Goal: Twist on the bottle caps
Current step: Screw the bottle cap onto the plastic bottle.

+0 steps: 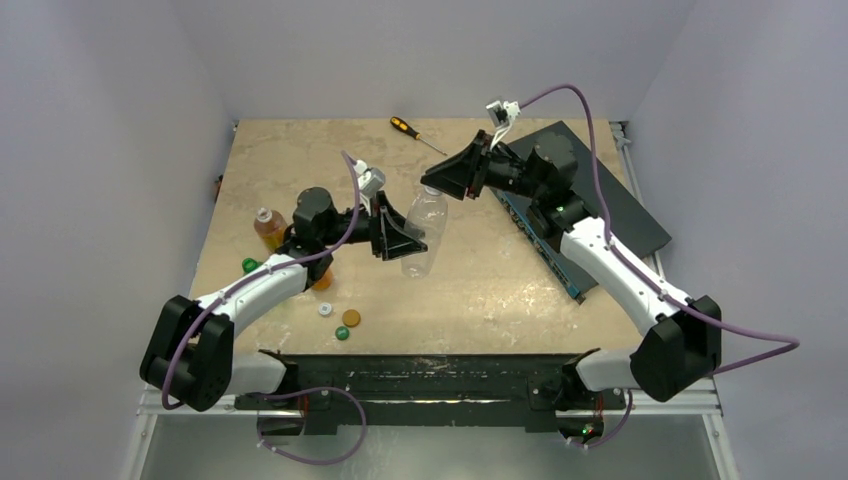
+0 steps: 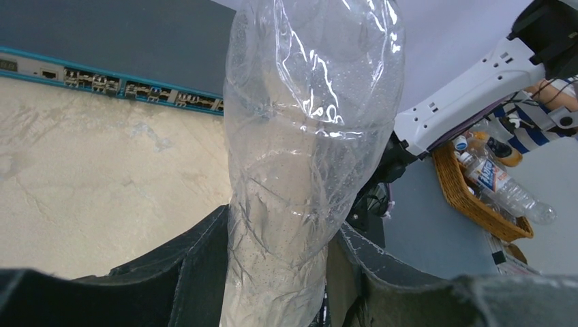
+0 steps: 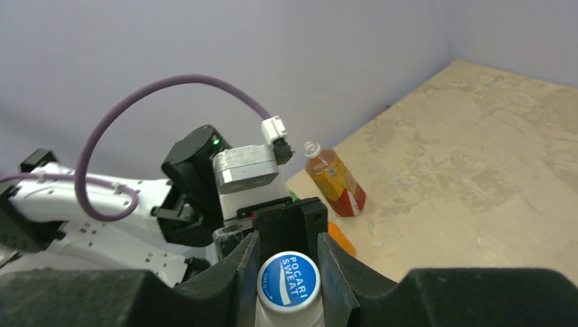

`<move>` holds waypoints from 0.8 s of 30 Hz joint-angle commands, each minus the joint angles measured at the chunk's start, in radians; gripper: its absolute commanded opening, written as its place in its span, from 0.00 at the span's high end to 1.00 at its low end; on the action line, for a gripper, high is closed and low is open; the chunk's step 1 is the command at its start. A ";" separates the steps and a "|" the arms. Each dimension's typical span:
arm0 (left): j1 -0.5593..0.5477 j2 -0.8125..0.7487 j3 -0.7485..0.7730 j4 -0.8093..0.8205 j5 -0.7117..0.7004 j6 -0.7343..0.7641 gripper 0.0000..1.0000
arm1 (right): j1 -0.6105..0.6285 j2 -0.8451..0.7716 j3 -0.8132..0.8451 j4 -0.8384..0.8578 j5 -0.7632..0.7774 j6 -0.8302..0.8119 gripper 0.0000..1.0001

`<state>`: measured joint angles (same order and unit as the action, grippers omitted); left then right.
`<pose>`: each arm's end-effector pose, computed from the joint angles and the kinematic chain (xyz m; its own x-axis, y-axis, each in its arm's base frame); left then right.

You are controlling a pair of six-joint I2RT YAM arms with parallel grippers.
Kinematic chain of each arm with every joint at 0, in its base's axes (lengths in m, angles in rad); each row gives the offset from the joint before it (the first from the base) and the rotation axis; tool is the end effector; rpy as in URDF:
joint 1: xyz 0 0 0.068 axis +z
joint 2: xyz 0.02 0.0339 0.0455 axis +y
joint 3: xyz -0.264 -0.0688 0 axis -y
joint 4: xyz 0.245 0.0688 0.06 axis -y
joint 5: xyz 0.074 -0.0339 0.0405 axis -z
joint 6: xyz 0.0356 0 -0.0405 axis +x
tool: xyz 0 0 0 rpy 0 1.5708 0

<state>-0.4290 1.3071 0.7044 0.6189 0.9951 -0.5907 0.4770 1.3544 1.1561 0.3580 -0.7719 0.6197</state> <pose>0.2426 -0.1438 0.2804 -0.5387 -0.0870 -0.8380 0.8298 0.1177 -0.5456 0.2672 0.1660 0.3977 -0.4314 0.2455 -0.8681 -0.8479 0.2185 0.4831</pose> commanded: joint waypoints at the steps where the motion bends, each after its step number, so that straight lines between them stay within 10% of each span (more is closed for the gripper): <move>1: -0.006 -0.029 0.050 -0.140 -0.176 0.100 1.00 | 0.032 -0.018 0.089 -0.292 0.183 -0.126 0.94; 13: -0.210 -0.063 0.122 -0.307 -1.023 0.307 1.00 | 0.209 0.139 0.283 -0.724 0.946 0.011 1.00; 19: -0.316 -0.022 0.154 -0.334 -1.269 0.369 1.00 | 0.239 0.177 0.308 -0.710 1.018 0.075 1.00; 24: -0.319 -0.005 0.160 -0.411 -1.227 0.395 1.00 | 0.200 0.147 0.310 -0.669 0.925 0.061 0.50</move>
<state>-0.7494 1.3094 0.7933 0.1753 -0.1471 -0.2626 0.6868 1.5356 1.4422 -0.2699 0.1993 0.6617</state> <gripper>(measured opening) 0.467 0.372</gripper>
